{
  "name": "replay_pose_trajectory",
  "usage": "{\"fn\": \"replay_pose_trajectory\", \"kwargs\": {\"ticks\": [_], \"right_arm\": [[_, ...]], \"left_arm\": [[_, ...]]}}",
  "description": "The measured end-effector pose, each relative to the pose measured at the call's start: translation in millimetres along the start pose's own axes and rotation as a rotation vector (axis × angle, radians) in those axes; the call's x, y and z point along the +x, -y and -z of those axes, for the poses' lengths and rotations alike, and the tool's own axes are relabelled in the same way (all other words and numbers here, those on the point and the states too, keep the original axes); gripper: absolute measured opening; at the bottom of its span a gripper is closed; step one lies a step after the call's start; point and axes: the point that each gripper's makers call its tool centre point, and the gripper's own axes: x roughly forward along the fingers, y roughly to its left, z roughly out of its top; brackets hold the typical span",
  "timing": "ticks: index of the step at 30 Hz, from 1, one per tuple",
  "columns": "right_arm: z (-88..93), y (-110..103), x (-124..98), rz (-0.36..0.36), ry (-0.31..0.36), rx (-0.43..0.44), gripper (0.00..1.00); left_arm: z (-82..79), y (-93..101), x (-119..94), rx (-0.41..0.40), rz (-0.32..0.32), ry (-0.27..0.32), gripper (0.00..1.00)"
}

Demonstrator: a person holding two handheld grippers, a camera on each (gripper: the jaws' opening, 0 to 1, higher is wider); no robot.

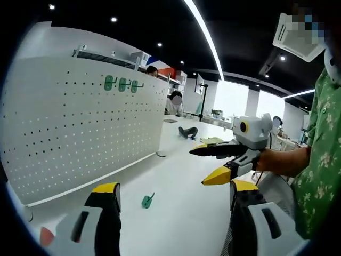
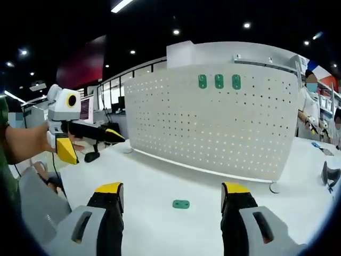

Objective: Insert the hook assembly into the mounting plate slot until the hook locks in place.

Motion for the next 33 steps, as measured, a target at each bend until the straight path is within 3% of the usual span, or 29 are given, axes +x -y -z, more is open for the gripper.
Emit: {"fn": "replay_pose_trajectory", "kwargs": {"ticks": [14,33], "right_arm": [[13.9,-8,-15,-0.025,-0.021,0.022,0.76],[14.4,-7,-16,-0.020,-0.010,0.036,0.76]], "left_arm": [[13.8,-8.5,22,-0.017,0.003,-0.049,0.84],[48.5,-27.2,55,0.011,-0.006,-0.177,0.74]]}}
